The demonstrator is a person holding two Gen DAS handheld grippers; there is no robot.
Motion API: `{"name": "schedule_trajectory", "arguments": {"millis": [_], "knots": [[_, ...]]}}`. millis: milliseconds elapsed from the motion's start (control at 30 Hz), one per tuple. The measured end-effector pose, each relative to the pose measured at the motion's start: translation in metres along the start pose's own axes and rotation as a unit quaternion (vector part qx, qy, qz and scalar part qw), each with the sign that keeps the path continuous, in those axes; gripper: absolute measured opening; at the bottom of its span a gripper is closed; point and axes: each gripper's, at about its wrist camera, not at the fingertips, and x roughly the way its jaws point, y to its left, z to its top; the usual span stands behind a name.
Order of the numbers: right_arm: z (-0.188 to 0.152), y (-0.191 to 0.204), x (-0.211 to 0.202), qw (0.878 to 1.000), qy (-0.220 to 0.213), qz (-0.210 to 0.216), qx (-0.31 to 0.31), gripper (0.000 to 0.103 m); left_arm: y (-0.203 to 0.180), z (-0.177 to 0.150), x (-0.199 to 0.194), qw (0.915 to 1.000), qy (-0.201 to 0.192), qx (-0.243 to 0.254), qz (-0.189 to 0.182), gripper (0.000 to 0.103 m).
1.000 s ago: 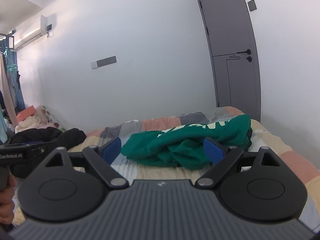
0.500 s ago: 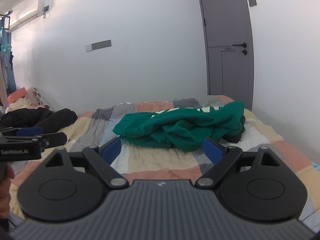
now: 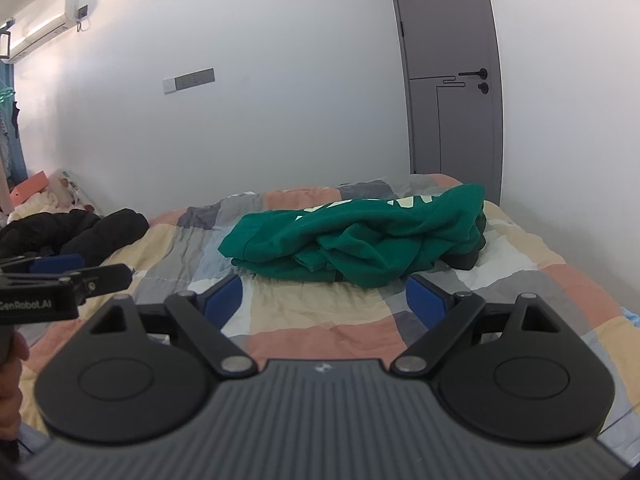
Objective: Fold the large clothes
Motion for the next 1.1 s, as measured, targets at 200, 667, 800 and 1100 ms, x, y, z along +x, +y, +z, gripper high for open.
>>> {"name": "schedule_trajectory", "arguments": {"millis": [200,667,800,1100], "knots": [[0.000,0.000,-0.002,1.000,0.006,-0.003,0.000,0.090,-0.003,0.000,-0.002,1.0000,-0.004,0.001,-0.001,0.092],[0.002,0.003,-0.010,1.000,0.005,-0.003,-0.007,0.090,0.000,0.001,-0.002,0.9999,-0.003,-0.014,0.002,0.092],[0.002,0.003,-0.010,1.000,0.005,-0.002,-0.006,0.090,-0.001,0.002,-0.004,0.9999,-0.004,-0.013,0.003,0.093],[0.001,0.007,-0.013,1.000,0.006,-0.008,-0.007,0.090,-0.001,0.001,-0.004,0.9999,-0.003,-0.014,0.007,0.095]]}}
